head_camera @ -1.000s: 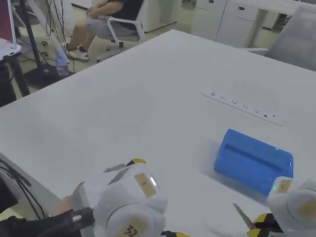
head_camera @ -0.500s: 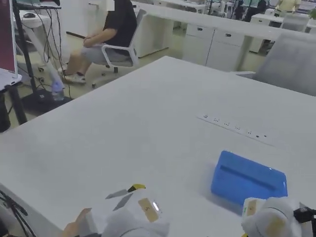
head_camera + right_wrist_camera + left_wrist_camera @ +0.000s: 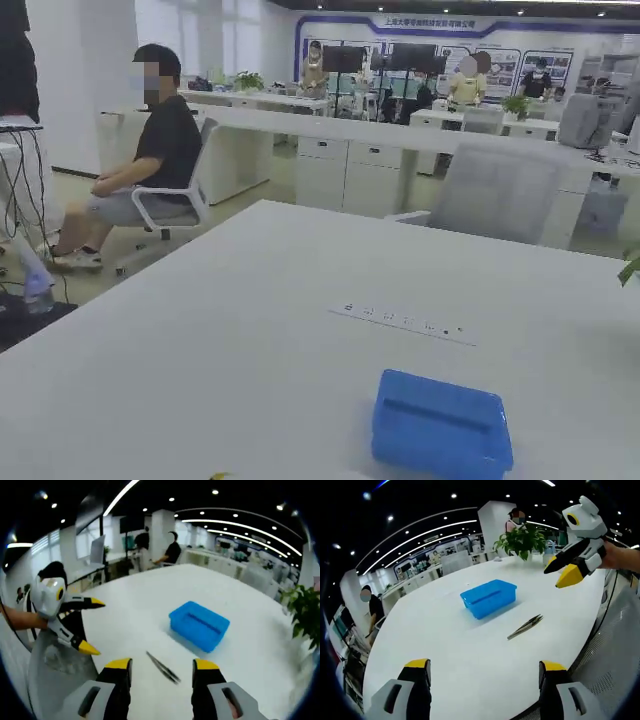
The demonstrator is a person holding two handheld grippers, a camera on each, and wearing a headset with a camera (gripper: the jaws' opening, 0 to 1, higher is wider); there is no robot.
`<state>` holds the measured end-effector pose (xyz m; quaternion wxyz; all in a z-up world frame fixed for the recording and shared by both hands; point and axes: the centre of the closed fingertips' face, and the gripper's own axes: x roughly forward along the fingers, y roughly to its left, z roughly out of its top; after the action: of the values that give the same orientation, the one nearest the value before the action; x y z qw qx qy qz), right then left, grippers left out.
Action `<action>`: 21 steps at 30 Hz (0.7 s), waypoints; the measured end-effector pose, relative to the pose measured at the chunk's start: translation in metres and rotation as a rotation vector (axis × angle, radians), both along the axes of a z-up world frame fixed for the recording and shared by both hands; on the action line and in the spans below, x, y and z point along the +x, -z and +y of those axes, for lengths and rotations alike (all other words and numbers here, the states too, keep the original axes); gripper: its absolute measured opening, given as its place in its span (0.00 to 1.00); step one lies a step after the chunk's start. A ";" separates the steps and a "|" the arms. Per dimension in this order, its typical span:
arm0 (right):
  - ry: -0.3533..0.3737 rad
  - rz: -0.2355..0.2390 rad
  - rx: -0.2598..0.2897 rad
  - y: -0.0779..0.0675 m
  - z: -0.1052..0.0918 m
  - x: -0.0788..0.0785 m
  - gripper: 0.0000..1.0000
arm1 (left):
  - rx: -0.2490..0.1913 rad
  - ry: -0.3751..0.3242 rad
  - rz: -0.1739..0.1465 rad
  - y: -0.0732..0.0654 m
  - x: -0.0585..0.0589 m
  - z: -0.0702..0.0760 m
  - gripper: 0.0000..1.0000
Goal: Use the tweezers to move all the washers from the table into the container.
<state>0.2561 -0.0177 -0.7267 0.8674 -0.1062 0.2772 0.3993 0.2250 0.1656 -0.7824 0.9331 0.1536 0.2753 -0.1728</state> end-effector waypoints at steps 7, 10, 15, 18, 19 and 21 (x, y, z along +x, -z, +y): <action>0.184 -0.033 0.049 0.005 -0.044 -0.013 0.71 | -0.049 -0.022 -0.054 -0.013 0.003 0.002 0.91; 0.240 -0.030 0.059 0.014 -0.056 -0.012 0.87 | -0.094 -0.030 -0.086 -0.021 0.005 0.001 0.94; 0.274 -0.069 0.059 0.014 -0.062 -0.001 0.94 | -0.229 -0.036 -0.181 -0.044 0.009 -0.004 0.99; 0.274 -0.051 0.039 0.022 -0.061 0.002 0.98 | -0.274 -0.044 -0.214 -0.053 0.009 -0.003 0.99; 0.270 -0.050 0.026 0.025 -0.061 0.003 0.99 | -0.296 -0.045 -0.233 -0.057 0.009 -0.004 0.99; 0.244 -0.040 -0.011 0.031 -0.060 0.003 0.97 | -0.321 -0.059 -0.267 -0.063 0.010 -0.001 0.99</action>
<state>0.2586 -0.0775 -0.7574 0.9144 -0.0847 0.2728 0.2870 0.2347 0.1646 -0.7192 0.9785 0.0164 0.1228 -0.1650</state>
